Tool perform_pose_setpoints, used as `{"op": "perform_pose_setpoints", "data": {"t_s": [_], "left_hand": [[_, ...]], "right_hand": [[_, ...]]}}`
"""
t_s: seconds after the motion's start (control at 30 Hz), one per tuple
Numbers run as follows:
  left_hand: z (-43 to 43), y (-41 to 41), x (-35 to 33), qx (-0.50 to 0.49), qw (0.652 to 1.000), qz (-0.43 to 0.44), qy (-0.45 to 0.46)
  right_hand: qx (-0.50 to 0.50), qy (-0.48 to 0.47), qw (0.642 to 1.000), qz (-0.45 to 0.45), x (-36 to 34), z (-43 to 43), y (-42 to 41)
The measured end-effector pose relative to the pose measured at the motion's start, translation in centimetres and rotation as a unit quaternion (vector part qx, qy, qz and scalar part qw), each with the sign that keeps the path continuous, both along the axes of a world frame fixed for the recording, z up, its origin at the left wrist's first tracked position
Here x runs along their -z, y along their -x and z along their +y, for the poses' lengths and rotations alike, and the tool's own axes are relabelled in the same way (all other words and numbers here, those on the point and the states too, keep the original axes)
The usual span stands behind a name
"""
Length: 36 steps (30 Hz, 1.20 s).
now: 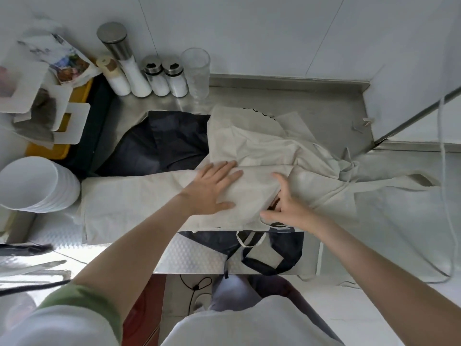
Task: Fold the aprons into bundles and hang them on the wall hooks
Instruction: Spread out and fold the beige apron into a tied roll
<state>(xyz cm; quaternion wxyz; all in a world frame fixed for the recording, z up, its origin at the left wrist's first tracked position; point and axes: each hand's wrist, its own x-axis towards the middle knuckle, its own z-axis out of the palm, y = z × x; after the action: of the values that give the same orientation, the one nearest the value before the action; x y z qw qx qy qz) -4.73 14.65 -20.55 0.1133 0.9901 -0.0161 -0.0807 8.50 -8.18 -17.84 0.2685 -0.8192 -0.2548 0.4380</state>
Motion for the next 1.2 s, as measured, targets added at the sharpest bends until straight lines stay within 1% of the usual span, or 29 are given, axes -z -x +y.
{"op": "perform_pose_setpoints", "data": {"t_s": [0.1, 0.17, 0.27, 0.33, 0.37, 0.4, 0.43, 0.5, 0.53, 0.57, 0.63, 0.7, 0.8, 0.9, 0.93, 0.97, 1.0, 1.03, 1.07, 1.13, 1.2], "left_hand": [[-1.2, -0.7, 0.3, 0.027, 0.993, 0.100, -0.061], [-1.4, -0.7, 0.4, 0.049, 0.986, 0.134, -0.092], [-1.4, -0.6, 0.3, 0.069, 0.978, 0.172, -0.092], [-1.3, -0.7, 0.1, 0.079, 0.976, 0.186, -0.087], [-1.2, -0.7, 0.0, 0.084, 0.974, 0.190, -0.086], [-1.2, -0.7, -0.2, 0.091, 0.974, 0.191, -0.084], [-1.2, -0.6, -0.2, 0.097, 0.973, 0.192, -0.082], [-0.9, -0.6, -0.3, 0.115, 0.970, 0.194, -0.088], [-0.9, -0.4, -0.3, 0.128, 0.967, 0.196, -0.098], [-0.7, -0.5, -0.4, 0.140, 0.964, 0.197, -0.109], [-0.5, -0.5, -0.5, 0.161, 0.957, 0.206, -0.129], [-0.3, -0.5, -0.4, 0.174, 0.949, 0.217, -0.145], [-0.2, -0.3, -0.1, 0.190, 0.940, 0.231, -0.162], [-0.1, -0.4, 0.1, 0.207, 0.933, 0.237, -0.176], [0.0, -0.3, 0.1, 0.206, 0.932, 0.242, -0.176], [-0.1, -0.5, 0.1, 0.207, 0.931, 0.244, -0.176], [-0.1, -0.4, 0.1, 0.201, 0.935, 0.239, -0.169], [-0.2, -0.5, 0.1, 0.198, 0.941, 0.222, -0.159], [-0.6, -0.5, 0.1, 0.193, 0.952, 0.185, -0.150], [-1.8, -1.1, -0.5, 0.182, 0.971, 0.092, -0.122], [-3.8, -2.8, -0.9, 0.190, 0.975, 0.057, -0.101]], "right_hand": [[-0.054, 0.036, 0.997, -0.041, 0.4, -0.5, 1.3], [-0.079, 0.046, 0.994, -0.056, 0.8, -0.7, 1.6], [-0.113, 0.054, 0.992, -0.034, 1.3, -1.5, 2.0], [-0.101, 0.039, 0.994, -0.034, 1.8, -1.9, 2.3], [-0.060, 0.018, 0.997, -0.035, 2.1, -2.0, 2.6], [0.017, -0.012, 0.999, -0.027, 2.1, -2.0, 2.9], [0.116, -0.053, 0.992, -0.009, 2.2, -1.9, 3.1], [0.289, -0.119, 0.948, 0.059, 1.9, -1.3, 3.1], [0.329, -0.126, 0.930, 0.104, 1.9, -1.2, 3.1], [0.340, -0.124, 0.921, 0.146, 1.9, -1.1, 2.7], [0.324, -0.106, 0.917, 0.207, 2.0, -1.2, 2.7], [0.298, -0.081, 0.929, 0.204, 1.8, -1.4, 2.8], [0.193, -0.017, 0.974, 0.116, 1.7, -1.8, 3.0], [0.041, 0.052, 0.998, 0.014, 1.8, -2.7, 3.2], [-0.028, 0.082, 0.996, -0.031, 2.0, -3.1, 3.1], [-0.094, 0.113, 0.986, -0.077, 1.9, -3.8, 3.0], [-0.147, 0.139, 0.973, -0.111, 1.9, -4.4, 3.0], [-0.174, 0.156, 0.963, -0.134, 1.7, -5.2, 2.7], [-0.182, 0.171, 0.957, -0.150, 1.5, -6.1, 2.4], [-0.157, 0.192, 0.951, -0.185, 1.3, -7.9, 1.8], [-0.109, 0.218, 0.939, -0.241, 1.0, -10.0, 1.0]]}}
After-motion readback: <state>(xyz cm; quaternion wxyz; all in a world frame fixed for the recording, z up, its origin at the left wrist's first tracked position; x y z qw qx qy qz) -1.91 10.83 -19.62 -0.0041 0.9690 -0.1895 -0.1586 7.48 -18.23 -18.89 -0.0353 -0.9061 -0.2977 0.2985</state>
